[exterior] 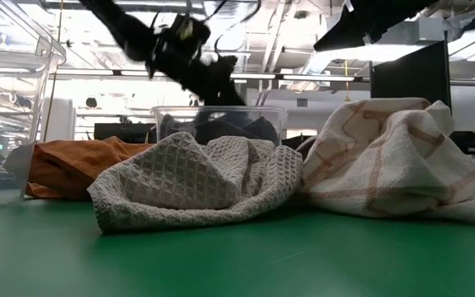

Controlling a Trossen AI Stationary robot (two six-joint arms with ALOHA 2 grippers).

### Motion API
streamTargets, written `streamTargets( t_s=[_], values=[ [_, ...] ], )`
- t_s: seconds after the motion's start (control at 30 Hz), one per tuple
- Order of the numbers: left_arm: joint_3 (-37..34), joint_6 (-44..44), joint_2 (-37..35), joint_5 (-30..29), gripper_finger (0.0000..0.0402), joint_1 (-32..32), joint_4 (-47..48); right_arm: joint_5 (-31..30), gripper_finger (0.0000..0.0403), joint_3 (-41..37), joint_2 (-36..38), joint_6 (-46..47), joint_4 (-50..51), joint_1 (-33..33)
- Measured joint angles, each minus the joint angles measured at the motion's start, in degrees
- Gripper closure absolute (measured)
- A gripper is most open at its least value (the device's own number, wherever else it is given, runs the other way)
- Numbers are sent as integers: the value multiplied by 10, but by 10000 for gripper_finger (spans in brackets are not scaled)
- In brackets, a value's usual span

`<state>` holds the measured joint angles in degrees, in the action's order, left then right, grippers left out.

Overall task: Sort towels by color in basket
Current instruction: Adjust the gray towel into the top transparent bin

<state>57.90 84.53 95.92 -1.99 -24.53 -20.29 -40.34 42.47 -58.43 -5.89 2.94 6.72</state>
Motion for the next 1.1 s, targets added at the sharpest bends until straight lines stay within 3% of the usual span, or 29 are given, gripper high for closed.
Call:
streamTargets(
  t_s=[0.13, 0.5, 0.67, 0.83, 1.1],
  values=[
    [-42, 80, 24, 4, 394, -4, -80, 0, 275, 0, 0, 0, -1, 0],
    [-8, 56, -24, 3, 401, -7, -81, 1, 275, 0, 0, 2, -4, 4],
    [-7, 58, -5, 28, 401, -22, -25, 1, 275, 0, 0, 0, -8, 4],
    [-6, 39, 38, 9, 401, -35, 65, 1, 275, 0, 0, 0, -9, 4],
    [-7, 79, 8, -15, 401, -20, 17, 1, 275, 0, 0, -6, -13, 3]
  ],
)
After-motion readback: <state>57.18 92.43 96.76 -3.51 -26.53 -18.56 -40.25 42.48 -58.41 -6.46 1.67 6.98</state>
